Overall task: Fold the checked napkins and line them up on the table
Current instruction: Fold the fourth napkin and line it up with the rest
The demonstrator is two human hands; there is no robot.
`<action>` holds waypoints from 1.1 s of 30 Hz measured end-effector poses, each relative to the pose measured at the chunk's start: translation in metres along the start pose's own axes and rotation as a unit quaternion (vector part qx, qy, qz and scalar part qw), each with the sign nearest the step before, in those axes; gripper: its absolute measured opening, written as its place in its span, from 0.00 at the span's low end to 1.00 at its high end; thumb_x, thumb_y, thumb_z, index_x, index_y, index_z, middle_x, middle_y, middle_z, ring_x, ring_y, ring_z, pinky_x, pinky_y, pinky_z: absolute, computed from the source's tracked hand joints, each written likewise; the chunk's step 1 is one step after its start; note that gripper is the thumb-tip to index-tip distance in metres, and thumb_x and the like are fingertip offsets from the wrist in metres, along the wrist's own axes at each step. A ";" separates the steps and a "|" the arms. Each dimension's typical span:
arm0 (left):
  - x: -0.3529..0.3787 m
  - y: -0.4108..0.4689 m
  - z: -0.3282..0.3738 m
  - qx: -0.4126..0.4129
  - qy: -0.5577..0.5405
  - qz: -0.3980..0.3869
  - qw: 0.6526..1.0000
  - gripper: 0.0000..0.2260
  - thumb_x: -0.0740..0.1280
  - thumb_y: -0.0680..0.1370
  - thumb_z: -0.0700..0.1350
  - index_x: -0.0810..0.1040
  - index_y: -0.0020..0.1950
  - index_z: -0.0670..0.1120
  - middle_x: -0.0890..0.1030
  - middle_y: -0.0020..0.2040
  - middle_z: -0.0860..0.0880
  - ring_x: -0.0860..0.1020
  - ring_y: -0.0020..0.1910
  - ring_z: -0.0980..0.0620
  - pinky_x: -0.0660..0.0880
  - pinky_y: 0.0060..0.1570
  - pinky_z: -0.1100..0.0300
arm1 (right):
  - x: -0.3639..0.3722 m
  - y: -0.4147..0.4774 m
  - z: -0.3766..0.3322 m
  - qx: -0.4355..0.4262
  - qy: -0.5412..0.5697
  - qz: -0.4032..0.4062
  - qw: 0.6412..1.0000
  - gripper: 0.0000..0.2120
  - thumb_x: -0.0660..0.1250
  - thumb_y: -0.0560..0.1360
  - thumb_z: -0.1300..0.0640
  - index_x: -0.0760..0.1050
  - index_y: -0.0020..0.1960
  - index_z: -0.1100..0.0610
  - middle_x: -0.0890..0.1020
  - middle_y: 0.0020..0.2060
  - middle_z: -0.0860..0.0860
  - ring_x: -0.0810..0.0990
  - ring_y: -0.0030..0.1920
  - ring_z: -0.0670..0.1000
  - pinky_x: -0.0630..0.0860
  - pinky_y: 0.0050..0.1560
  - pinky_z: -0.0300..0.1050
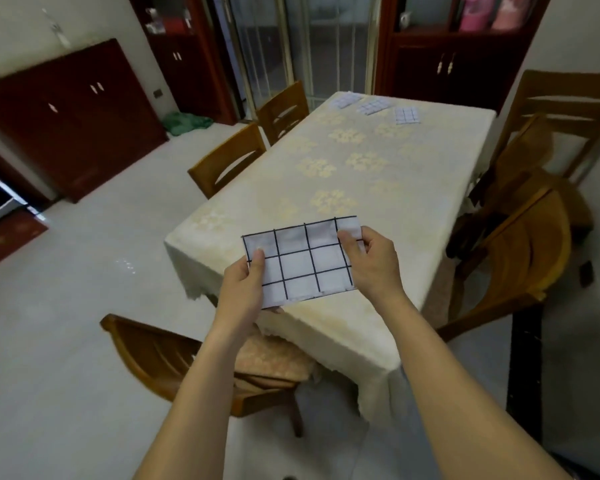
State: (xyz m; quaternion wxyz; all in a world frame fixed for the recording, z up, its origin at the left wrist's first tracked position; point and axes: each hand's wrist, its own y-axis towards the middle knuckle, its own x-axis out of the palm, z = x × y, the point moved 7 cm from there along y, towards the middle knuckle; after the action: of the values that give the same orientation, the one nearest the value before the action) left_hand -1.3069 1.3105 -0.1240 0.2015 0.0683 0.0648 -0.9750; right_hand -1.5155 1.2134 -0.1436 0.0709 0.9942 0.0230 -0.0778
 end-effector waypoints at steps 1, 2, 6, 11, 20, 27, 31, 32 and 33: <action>-0.016 -0.005 0.002 0.003 0.000 0.016 1.000 0.16 0.58 0.87 0.53 0.82 0.51 0.48 0.86 0.45 0.43 0.85 0.44 0.41 0.83 0.35 0.50 | 0.011 -0.006 -0.009 -0.014 -0.003 -0.002 1.000 0.16 0.66 0.80 0.47 0.78 0.45 0.61 0.81 0.38 0.58 0.77 0.38 0.54 0.68 0.38 0.46; -0.033 -0.008 0.001 0.008 0.006 0.028 1.000 0.16 0.58 0.87 0.54 0.82 0.50 0.48 0.87 0.45 0.45 0.85 0.45 0.42 0.83 0.40 0.47 | 0.023 -0.013 -0.017 -0.026 -0.004 -0.004 1.000 0.15 0.66 0.81 0.48 0.78 0.45 0.60 0.81 0.38 0.56 0.78 0.39 0.55 0.68 0.38 0.46; -0.107 -0.022 -0.007 0.015 0.013 0.073 0.997 0.17 0.58 0.86 0.55 0.82 0.50 0.47 0.87 0.41 0.50 0.85 0.42 0.47 0.80 0.37 0.51 | 0.085 -0.044 -0.047 -0.049 -0.001 -0.029 0.998 0.12 0.66 0.81 0.50 0.78 0.44 0.56 0.81 0.36 0.49 0.77 0.36 0.47 0.69 0.36 0.44; -0.247 -0.055 -0.041 -0.005 -0.007 0.154 0.988 0.17 0.59 0.86 0.54 0.81 0.50 0.45 0.85 0.38 0.49 0.83 0.35 0.51 0.74 0.28 0.62 | 0.222 -0.087 -0.087 -0.074 -0.001 -0.102 0.992 0.12 0.67 0.81 0.51 0.77 0.39 0.53 0.78 0.30 0.41 0.74 0.32 0.41 0.68 0.33 0.39; -0.509 -0.093 -0.074 -0.006 -0.012 0.263 0.965 0.14 0.60 0.86 0.53 0.79 0.51 0.45 0.82 0.35 0.49 0.81 0.30 0.51 0.74 0.24 0.57 | 0.482 -0.176 -0.159 -0.142 0.000 -0.191 0.971 0.18 0.64 0.80 0.43 0.76 0.42 0.58 0.79 0.34 0.54 0.78 0.36 0.54 0.76 0.36 0.55; -0.608 -0.050 -0.085 -0.013 -0.023 0.293 0.956 0.16 0.59 0.86 0.53 0.78 0.47 0.43 0.80 0.31 0.46 0.78 0.23 0.49 0.67 0.21 0.63 | 0.592 -0.165 -0.168 -0.145 -0.004 -0.198 0.969 0.19 0.66 0.81 0.48 0.73 0.39 0.61 0.74 0.30 0.54 0.69 0.31 0.48 0.67 0.32 0.48; -0.649 -0.005 -0.089 -0.018 -0.027 0.298 0.954 0.17 0.59 0.87 0.51 0.77 0.46 0.41 0.80 0.33 0.43 0.78 0.24 0.51 0.69 0.20 0.65 | 0.653 -0.133 -0.175 -0.148 0.015 -0.206 0.967 0.18 0.66 0.81 0.50 0.71 0.36 0.58 0.71 0.27 0.47 0.67 0.30 0.45 0.64 0.31 0.44; -0.663 0.008 -0.087 -0.019 -0.020 0.304 0.952 0.17 0.60 0.86 0.51 0.77 0.46 0.40 0.80 0.34 0.42 0.79 0.24 0.51 0.69 0.20 0.64 | 0.672 -0.123 -0.177 -0.148 0.023 -0.210 0.966 0.19 0.67 0.81 0.51 0.70 0.35 0.57 0.70 0.27 0.45 0.65 0.29 0.44 0.63 0.30 0.42; -0.678 0.021 -0.084 -0.020 -0.010 0.311 0.950 0.18 0.60 0.86 0.51 0.77 0.48 0.38 0.80 0.35 0.40 0.80 0.25 0.51 0.70 0.20 0.64 | 0.692 -0.112 -0.180 -0.149 0.029 -0.217 0.964 0.19 0.67 0.81 0.51 0.70 0.35 0.58 0.70 0.28 0.45 0.65 0.29 0.44 0.63 0.31 0.42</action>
State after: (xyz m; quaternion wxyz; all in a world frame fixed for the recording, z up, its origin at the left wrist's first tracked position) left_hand -0.6725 1.5650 -0.1003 0.4965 0.0714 0.0582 -0.8631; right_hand -0.8117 1.3742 -0.0918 0.1991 0.9454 0.2514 -0.0580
